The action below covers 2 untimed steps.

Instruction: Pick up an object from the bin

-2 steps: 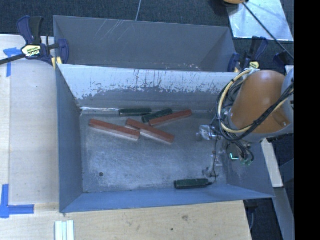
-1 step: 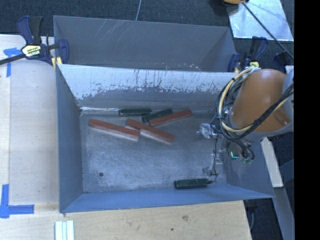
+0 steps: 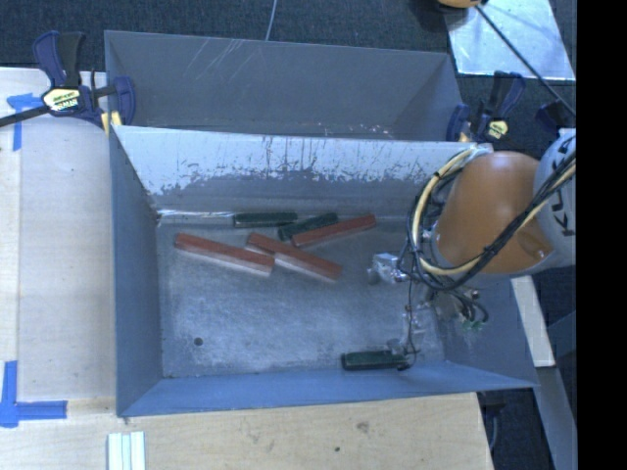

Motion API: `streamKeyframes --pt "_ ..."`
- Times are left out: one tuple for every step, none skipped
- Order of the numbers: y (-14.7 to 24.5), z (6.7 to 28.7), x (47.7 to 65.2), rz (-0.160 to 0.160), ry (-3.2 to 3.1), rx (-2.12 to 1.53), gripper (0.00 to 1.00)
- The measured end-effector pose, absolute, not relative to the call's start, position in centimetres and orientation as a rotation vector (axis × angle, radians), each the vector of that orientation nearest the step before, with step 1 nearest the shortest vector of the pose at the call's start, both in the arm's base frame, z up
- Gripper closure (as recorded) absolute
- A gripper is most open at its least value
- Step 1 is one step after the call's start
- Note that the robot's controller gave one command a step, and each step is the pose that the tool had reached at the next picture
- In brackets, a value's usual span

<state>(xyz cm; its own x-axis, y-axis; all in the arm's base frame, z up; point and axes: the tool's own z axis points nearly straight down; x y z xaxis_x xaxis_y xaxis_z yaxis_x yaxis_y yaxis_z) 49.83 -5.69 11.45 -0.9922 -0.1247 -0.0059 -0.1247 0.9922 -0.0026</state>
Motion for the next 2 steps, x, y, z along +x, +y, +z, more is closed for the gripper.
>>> streamKeyframes --pt "-4.2 7.3 49.0 -0.004 3.08 -0.54 0.0" --pt "3.5 7.3 51.6 0.0 3.115 -0.425 1.0"
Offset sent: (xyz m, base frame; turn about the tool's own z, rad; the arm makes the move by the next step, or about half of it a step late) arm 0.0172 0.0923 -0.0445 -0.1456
